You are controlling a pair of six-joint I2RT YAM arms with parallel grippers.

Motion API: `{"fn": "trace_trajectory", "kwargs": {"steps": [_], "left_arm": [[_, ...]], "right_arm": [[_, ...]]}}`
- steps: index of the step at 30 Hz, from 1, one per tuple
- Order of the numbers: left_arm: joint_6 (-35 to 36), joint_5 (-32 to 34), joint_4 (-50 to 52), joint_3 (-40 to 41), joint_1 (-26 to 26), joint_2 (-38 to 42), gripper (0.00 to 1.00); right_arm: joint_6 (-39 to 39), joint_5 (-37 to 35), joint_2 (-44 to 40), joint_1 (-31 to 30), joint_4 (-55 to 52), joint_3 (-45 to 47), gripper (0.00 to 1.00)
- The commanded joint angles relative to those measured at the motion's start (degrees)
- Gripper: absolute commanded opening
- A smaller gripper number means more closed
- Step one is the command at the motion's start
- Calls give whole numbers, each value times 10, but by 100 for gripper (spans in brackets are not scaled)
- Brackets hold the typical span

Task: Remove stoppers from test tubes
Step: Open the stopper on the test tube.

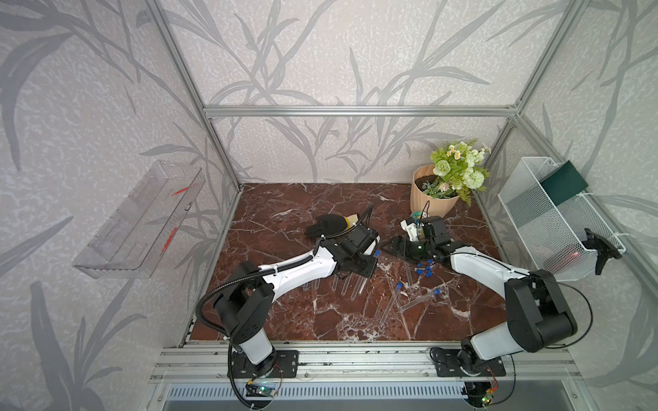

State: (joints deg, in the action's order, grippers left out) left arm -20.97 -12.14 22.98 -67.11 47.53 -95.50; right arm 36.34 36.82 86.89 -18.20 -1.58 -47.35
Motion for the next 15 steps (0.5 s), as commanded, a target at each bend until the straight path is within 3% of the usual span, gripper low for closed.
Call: {"fn": "trace_trajectory", "kwargs": {"steps": [1,15], "left_arm": [[8,-9,-13,4,-3,16,15],[17,-20,-12,-8,-9,3,15]], "right_arm": [[34,17,4,-4,65,10,81],[54,38,44,-21,102,1,57]]}}
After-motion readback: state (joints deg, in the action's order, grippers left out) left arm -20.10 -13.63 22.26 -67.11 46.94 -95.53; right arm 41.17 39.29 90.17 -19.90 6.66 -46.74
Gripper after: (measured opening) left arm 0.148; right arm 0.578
